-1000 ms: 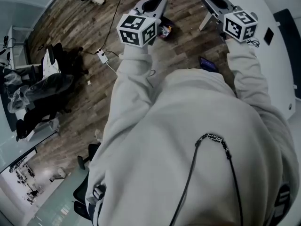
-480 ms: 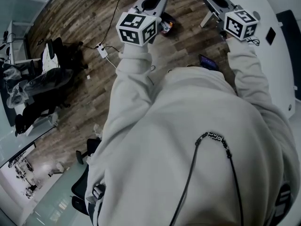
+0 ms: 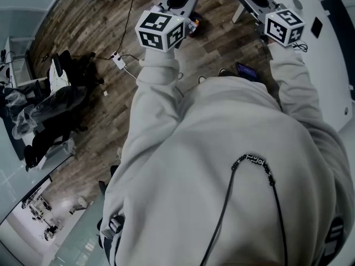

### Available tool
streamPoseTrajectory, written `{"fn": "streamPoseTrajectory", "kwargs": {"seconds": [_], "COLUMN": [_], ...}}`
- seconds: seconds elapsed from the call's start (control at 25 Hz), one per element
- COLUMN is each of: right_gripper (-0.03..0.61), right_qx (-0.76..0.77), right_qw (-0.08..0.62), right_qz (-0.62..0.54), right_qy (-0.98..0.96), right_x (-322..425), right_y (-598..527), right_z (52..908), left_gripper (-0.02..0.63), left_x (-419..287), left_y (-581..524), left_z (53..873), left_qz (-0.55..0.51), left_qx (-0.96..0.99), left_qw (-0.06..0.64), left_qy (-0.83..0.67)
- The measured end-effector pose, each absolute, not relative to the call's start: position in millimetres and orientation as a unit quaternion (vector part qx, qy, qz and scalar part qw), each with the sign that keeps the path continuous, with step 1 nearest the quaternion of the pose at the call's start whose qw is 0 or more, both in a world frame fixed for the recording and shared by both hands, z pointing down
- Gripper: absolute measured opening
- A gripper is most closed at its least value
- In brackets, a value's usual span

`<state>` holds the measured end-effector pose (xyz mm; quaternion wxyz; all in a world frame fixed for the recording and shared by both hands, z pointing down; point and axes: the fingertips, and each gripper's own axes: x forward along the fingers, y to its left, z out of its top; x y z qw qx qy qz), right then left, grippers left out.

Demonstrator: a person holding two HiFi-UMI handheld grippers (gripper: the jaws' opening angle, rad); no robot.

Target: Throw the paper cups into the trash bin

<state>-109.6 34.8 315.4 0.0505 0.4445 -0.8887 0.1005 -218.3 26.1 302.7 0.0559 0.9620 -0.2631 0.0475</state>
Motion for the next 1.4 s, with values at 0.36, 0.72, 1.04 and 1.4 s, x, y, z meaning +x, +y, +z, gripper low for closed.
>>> {"fn": "streamPoseTrajectory", "kwargs": {"seconds": [0.36,0.72,1.04,1.4], "right_gripper": [0.020,0.020,0.020,0.020], "right_qx": [0.588,0.695,0.706,0.695], "right_qw": [0.046,0.016,0.008,0.005], "right_qz": [0.104,0.104,0.115,0.098], "right_qy": [-0.801,-0.711,-0.698,-0.712], "right_x": [28.1,153.4,195.9,227.1], "right_y": [115.7,217.7,239.5,219.4], "right_z": [325.9,314.7,323.7,312.3], "left_gripper": [-0.005,-0.005,-0.005,-0.005], "left_x": [-65.7,63.0,100.8,122.5], "left_y": [46.7,118.2,139.7,112.8], "left_z": [318.6,308.4,313.2,306.3], "left_qz": [0.043,0.054,0.069,0.078], "left_qx": [0.991,0.998,0.996,0.997], "left_qw": [0.062,0.039,0.041,0.023], "left_qy": [-0.109,0.017,0.036,0.014]}}
